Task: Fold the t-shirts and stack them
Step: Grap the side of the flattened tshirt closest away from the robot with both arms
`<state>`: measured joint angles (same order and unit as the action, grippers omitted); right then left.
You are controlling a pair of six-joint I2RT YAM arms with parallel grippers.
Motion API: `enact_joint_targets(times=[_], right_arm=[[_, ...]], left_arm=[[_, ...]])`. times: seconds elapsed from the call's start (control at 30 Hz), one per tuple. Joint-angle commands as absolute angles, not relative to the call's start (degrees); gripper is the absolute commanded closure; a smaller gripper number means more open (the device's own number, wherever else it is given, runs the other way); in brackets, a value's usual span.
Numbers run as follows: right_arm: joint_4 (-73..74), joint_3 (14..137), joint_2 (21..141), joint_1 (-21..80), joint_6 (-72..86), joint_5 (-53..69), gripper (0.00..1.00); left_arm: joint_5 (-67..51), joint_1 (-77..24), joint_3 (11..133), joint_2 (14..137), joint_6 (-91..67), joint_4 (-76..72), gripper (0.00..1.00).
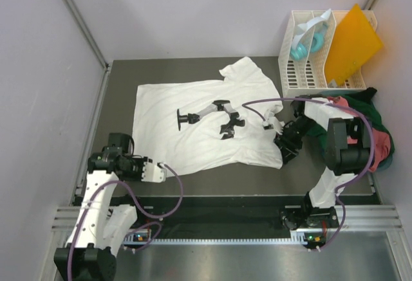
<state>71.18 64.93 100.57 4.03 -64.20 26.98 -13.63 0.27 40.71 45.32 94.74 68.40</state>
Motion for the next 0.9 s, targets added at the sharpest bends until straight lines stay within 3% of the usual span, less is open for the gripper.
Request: enact_joint_targets(times=[0.0,0.7,0.8,0.83,0.87], right_arm=[[68.91,65.65,97.82,4.75,-63.28,27.33,0.48],[70.75,68.9,97.38,4.83,-63.28,27.86,0.48],[71.02,69.08,97.91,4.83,-63.28,27.86,0.48],[71.02,69.0,98.26,4.83,-63.54,27.77,0.48],[70.93,68.91,98.35,4.83,-63.46,27.6,0.48]], left_arm=[[-16.0,0.18,34.64,40.44,98.52,73.22,0.62],[-9.67,0.26,18.9,46.84,94.31,46.85,0.63],[-9.41,0.18,18.02,47.46,94.04,44.83,0.74],[-9.23,0.18,17.93,47.63,94.13,44.74,0.87],[-8.97,0.18,17.93,48.07,94.13,44.65,0.94]])
